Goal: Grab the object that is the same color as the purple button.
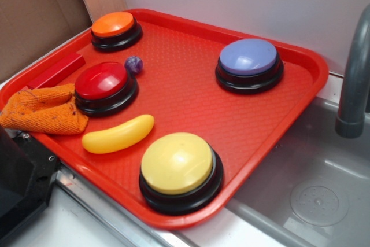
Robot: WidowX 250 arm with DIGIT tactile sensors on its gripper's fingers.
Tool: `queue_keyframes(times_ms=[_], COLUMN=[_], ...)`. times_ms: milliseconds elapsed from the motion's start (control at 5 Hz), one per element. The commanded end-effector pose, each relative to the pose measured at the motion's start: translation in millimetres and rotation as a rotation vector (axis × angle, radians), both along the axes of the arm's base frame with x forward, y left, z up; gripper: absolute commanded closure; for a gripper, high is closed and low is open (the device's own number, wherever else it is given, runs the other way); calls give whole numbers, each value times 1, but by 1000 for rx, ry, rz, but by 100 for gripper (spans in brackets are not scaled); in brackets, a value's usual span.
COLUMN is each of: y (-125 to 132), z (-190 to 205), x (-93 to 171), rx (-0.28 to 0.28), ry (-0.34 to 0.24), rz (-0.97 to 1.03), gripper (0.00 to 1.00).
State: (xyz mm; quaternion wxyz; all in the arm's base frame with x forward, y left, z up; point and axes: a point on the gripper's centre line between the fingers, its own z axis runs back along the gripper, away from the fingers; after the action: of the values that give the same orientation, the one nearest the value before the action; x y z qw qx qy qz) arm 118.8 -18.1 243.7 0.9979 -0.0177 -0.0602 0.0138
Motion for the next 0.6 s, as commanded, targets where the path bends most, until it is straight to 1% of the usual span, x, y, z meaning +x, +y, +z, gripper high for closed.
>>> queue_keyframes(times_ms=[0, 200, 400], y=[0, 1, 7], z=[0, -12, -25], x=[0, 26, 43], rx=[0, -31, -39], ry=[0, -41, -39], rz=[0, 101, 161], gripper=[0, 0, 0])
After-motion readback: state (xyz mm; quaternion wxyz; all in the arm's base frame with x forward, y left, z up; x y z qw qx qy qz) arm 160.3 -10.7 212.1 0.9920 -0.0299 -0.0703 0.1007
